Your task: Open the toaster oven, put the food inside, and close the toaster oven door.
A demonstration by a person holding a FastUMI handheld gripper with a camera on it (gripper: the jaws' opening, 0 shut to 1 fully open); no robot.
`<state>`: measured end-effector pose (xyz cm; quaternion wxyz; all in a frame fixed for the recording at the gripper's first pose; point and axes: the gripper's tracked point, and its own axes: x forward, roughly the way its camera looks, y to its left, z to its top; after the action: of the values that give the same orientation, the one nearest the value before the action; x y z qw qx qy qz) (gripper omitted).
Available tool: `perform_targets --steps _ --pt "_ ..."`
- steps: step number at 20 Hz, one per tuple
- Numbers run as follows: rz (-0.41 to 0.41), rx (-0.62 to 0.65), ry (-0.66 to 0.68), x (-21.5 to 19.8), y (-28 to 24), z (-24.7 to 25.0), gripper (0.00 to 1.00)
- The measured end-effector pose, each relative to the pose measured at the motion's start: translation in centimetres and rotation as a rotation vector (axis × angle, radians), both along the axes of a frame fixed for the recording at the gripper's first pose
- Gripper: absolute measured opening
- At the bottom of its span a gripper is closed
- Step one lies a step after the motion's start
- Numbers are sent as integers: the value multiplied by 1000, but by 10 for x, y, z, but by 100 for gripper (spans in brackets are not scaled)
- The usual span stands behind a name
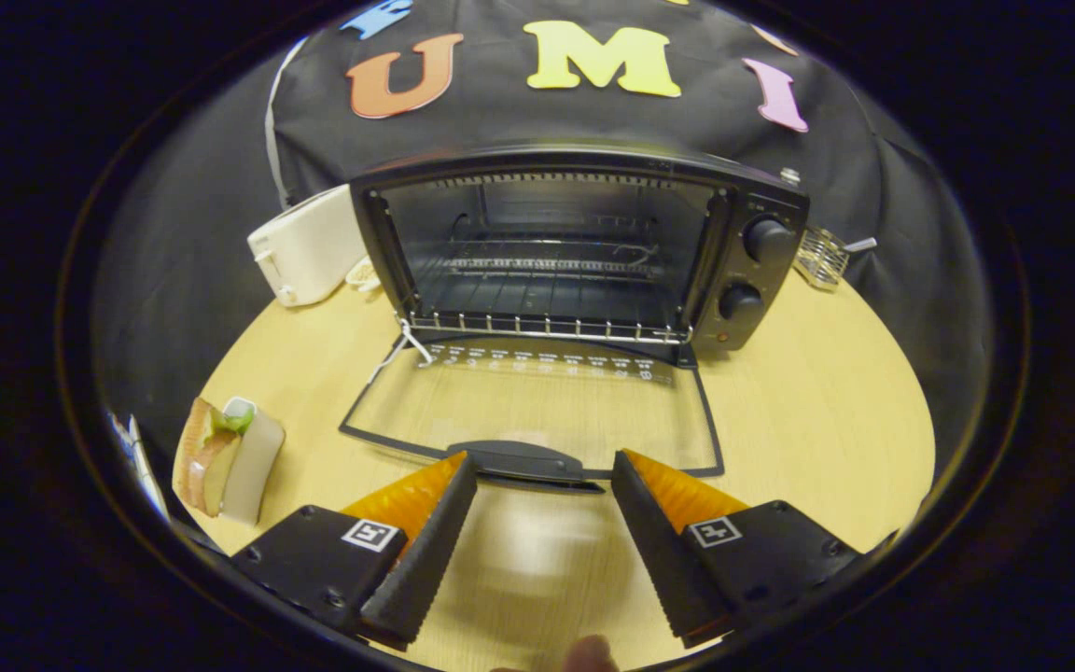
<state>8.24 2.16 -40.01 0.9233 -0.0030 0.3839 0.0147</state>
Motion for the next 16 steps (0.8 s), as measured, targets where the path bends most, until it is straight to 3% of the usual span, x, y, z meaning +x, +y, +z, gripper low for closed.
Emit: perform_targets --steps 6,10,13,16 --pt "70 6 -3 -6 13 16 97" --pt "188 26 -6 -14 37 41 97" --pt "277 89 -5 -24 55 64 97" --pt "332 264 60 -39 85 79 97"
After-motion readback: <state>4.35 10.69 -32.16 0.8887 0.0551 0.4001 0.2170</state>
